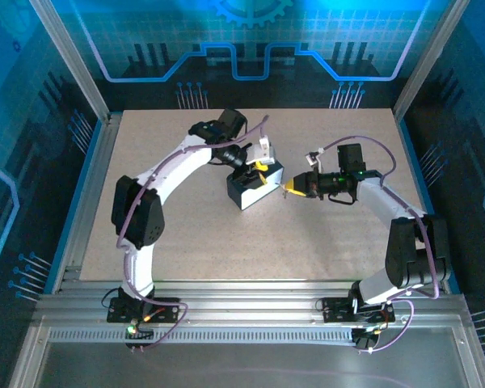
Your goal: Unlock the padlock with the key
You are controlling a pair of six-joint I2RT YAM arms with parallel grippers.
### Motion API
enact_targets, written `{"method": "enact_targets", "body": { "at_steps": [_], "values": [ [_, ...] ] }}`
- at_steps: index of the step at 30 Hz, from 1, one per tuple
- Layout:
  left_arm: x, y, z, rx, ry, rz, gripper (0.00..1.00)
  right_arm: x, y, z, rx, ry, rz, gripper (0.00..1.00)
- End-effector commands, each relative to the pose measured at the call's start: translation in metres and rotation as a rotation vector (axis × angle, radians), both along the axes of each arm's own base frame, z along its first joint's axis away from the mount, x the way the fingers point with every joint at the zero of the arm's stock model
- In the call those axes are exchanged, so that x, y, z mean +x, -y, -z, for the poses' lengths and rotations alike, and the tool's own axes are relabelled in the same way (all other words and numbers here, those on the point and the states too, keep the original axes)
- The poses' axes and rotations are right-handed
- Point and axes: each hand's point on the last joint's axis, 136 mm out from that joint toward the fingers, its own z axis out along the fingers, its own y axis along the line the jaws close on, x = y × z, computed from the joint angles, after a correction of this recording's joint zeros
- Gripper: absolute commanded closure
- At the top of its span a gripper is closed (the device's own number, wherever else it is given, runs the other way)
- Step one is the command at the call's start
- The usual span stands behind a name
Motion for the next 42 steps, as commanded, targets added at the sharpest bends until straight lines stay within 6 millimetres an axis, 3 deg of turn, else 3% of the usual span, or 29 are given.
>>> {"method": "enact_targets", "body": {
  "at_steps": [1,14,23,35,42],
  "values": [
    [0.003,-0.006,0.012,0.047,0.078,0.122,0.44,0.0,0.001,-0.006,0.027,-0.016,-0.018,1.0],
    [0.024,-0.007,0.041,0.074,0.126,0.176,0.42,0.004,-0.001,0.004,0.006,-0.092,-0.026,1.0],
    [0.032,-0.02,0.037,0.071,0.126,0.18,0.42,0.005,-0.005,0.007,-0.014,-0.114,-0.038,1.0],
    [0.02,-0.02,0.06,0.091,0.031,0.218,0.52,0.009,-0.01,0.009,-0.024,-0.124,-0.059,1.0],
    [0.018,-0.018,0.067,0.102,0.011,0.211,0.66,0.01,-0.013,0.013,-0.031,-0.134,-0.067,1.0]
  ]
}}
